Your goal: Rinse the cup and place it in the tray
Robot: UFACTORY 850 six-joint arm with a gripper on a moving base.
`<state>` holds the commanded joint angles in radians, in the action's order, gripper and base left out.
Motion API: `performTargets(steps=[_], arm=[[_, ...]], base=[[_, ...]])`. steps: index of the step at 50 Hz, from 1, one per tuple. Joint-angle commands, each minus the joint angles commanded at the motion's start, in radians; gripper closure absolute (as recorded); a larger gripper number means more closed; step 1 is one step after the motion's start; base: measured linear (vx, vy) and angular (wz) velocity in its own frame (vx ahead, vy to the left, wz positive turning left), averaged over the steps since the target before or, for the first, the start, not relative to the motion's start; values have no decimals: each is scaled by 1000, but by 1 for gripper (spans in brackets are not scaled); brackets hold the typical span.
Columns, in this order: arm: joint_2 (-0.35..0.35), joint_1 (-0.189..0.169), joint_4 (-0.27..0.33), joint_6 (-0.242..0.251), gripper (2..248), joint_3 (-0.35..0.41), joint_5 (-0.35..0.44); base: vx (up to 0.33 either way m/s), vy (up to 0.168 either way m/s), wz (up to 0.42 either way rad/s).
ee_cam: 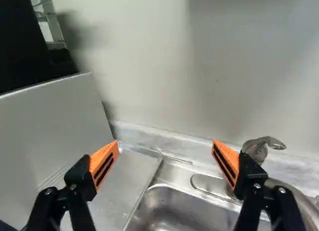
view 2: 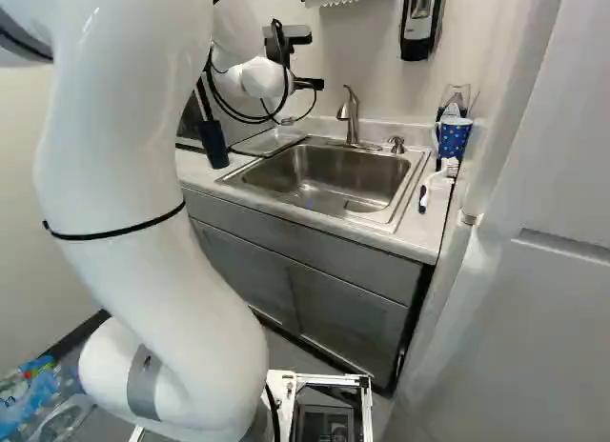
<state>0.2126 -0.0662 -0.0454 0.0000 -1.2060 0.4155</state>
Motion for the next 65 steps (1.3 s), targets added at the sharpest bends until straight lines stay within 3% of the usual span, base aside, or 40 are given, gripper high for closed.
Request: performTargets(steps=[16,43,65], arm=[[21,-37,-8,0,3,-23,-46],[38,-95,-8,0,3,-42,-50],[75,-112,-8,0,3,-84,-50]], base=[[0,0,0],[0,0,0],[0,0,0]])
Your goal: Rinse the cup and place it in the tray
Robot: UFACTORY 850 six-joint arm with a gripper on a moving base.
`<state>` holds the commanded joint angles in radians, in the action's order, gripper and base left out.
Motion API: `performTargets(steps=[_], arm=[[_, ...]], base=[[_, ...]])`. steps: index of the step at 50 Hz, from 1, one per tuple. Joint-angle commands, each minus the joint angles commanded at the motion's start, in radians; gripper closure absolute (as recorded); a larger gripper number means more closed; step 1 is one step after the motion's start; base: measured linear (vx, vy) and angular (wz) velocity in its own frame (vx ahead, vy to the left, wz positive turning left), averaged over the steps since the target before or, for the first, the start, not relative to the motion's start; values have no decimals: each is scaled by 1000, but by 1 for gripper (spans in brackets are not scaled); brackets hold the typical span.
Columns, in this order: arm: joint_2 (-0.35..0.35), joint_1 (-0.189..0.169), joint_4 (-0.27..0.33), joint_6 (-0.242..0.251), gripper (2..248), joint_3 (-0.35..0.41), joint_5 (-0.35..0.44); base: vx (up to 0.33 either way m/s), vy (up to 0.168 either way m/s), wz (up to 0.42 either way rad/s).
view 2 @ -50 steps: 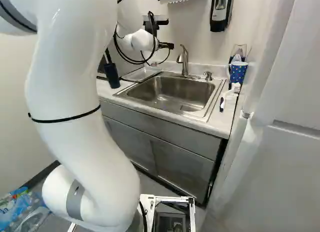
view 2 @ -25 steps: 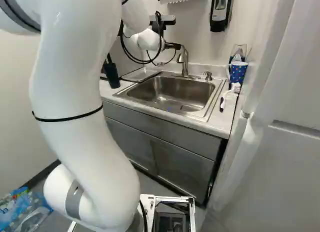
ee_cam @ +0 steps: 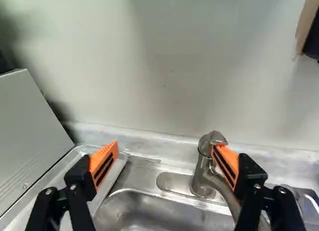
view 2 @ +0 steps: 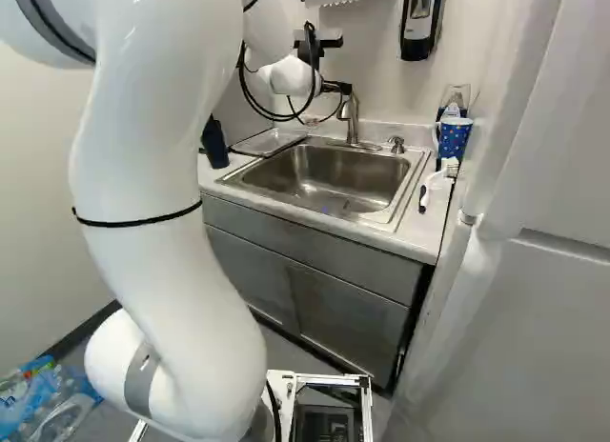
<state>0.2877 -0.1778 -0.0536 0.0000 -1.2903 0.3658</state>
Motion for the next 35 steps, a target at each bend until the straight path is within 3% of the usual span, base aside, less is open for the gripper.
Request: performTargets(steps=[35], arm=[[41,3,0,0,3,-47,76]], base=[[0,0,0]])
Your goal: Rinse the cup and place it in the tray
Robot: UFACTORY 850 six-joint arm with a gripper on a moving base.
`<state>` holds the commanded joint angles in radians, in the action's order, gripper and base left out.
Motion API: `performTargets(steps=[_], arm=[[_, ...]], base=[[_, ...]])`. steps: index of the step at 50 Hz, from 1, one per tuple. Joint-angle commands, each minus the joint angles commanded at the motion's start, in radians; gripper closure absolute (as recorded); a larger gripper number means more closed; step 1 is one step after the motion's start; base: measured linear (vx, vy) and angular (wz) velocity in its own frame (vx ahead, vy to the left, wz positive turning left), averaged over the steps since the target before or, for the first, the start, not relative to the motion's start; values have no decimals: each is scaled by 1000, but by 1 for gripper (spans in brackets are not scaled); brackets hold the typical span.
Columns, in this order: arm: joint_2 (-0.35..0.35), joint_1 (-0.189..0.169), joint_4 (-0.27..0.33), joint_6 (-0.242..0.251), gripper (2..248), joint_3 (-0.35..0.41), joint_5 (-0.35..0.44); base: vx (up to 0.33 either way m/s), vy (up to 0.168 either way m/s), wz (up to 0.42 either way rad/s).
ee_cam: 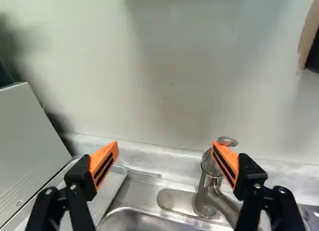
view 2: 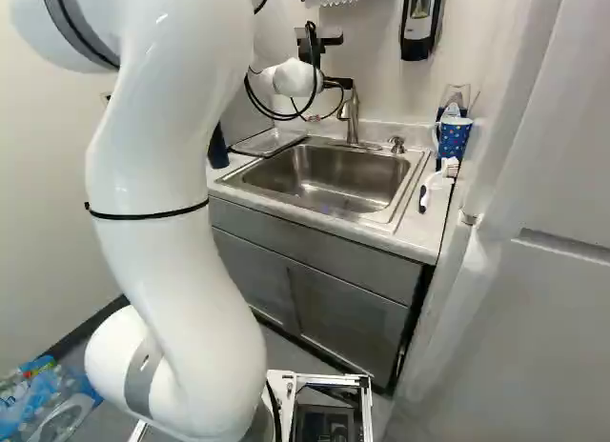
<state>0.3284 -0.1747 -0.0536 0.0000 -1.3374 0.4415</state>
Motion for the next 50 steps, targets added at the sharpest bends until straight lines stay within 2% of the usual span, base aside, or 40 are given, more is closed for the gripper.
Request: performTargets(steps=[30,50], arm=[[-4,0,0,0,3,5,14],[-92,-10,0,0,3,105,14]], base=[[0,0,0],[0,0,0]])
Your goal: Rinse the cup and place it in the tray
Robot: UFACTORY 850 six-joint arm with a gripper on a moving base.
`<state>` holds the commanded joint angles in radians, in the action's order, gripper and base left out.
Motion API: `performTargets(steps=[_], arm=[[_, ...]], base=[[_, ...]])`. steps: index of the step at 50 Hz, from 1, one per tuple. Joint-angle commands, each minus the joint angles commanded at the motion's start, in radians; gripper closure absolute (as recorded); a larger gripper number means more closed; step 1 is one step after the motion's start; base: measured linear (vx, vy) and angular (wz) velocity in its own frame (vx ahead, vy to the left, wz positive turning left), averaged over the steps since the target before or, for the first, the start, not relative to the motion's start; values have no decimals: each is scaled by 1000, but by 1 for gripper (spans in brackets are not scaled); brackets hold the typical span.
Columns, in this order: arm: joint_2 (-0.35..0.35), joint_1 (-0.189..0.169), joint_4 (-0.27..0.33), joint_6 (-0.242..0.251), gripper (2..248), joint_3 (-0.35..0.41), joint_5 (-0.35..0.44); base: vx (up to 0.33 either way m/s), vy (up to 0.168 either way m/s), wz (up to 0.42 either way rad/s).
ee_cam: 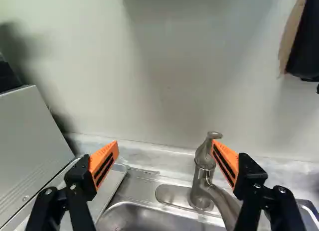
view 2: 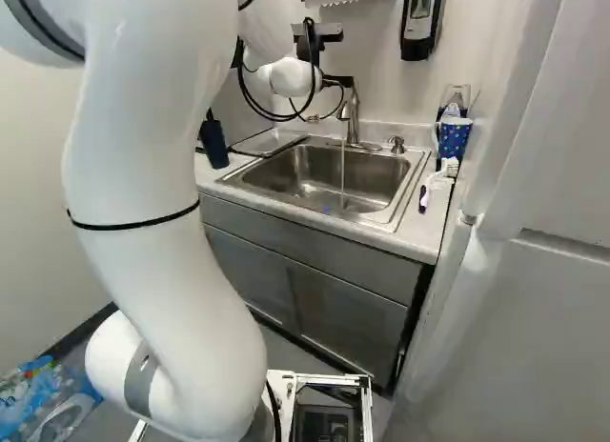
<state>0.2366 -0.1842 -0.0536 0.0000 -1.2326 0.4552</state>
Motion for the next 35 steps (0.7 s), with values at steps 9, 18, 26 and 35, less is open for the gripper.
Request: performTargets(steps=[9,18,26,35], arm=[[-44,-10,0,0,3,49,0],[-87,-22,0,0,3,95,0],[-124,-34,0,0,3,135,0],[-167,-47,0,0,3,180,0]], base=[[0,0,0],[0,0,0],[0,0,0],[0,0,0]])
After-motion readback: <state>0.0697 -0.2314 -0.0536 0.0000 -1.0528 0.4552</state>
